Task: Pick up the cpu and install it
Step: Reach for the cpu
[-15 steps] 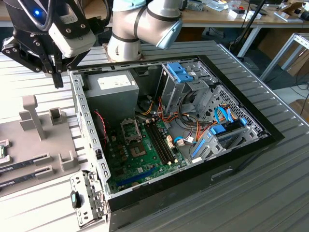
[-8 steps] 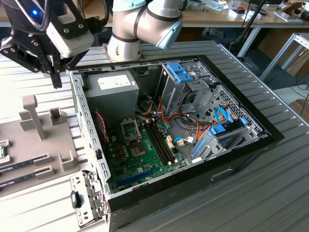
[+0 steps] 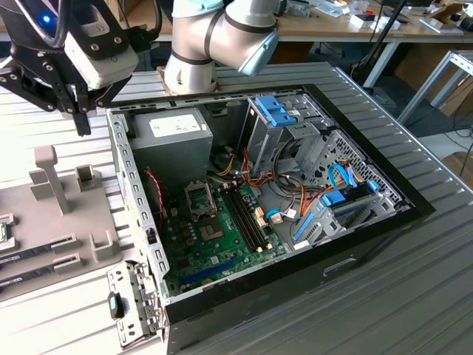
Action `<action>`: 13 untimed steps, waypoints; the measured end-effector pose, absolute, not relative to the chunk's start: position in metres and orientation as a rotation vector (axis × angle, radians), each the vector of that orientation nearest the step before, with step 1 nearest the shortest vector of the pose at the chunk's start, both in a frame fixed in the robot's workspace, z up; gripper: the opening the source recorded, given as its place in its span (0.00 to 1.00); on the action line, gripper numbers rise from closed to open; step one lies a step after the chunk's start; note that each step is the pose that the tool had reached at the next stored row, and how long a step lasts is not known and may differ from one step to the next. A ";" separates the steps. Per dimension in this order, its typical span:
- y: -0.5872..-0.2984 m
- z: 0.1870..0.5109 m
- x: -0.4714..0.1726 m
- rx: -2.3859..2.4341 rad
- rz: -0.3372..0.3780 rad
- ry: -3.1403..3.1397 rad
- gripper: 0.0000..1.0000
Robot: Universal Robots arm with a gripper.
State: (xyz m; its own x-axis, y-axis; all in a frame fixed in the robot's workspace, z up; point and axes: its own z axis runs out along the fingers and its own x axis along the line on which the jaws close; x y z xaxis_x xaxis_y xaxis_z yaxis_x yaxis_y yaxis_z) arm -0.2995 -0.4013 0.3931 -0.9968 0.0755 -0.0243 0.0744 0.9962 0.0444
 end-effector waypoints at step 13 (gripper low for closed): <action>-0.401 0.393 -0.307 0.117 0.068 3.113 0.11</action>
